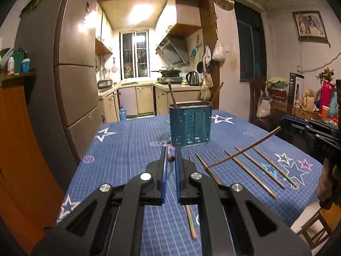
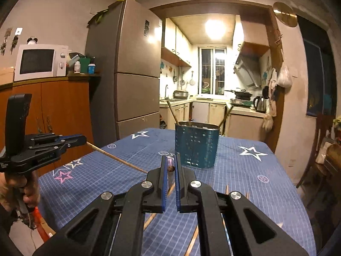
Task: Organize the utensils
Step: 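Lift both held chopsticks and carry them above the utensil holder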
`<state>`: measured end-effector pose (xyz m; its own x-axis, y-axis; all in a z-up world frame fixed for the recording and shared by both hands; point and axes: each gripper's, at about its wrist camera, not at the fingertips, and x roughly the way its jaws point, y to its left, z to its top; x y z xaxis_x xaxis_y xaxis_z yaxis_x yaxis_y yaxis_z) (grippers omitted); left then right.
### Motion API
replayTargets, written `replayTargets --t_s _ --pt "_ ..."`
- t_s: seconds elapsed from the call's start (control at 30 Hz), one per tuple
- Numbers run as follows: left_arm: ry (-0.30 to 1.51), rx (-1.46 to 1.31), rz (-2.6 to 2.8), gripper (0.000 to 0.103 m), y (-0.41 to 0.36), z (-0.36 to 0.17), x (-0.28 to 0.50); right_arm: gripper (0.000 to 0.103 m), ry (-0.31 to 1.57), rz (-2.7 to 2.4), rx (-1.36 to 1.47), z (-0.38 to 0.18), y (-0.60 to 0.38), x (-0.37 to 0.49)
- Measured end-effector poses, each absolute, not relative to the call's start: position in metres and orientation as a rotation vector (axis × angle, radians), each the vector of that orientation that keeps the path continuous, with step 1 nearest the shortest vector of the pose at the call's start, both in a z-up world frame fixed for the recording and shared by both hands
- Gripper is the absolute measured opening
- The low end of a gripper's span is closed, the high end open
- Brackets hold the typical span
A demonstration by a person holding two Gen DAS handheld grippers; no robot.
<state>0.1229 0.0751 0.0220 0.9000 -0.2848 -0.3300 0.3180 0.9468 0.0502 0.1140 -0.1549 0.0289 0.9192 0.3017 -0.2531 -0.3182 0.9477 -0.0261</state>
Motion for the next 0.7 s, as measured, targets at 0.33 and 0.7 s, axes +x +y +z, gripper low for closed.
replayTargets --t_s 0.33,0.7 --pt "0.32 0.108 -0.328 0.005 0.066 0.049 0.158 0.007 0.269 0.367 -0.062 0.057 -0.155 0.154" --pt "0.308 0.093 -0.315 0.005 0.061 0.079 0.191 0.007 0.272 0.388 -0.044 0.086 -0.157 0.191"
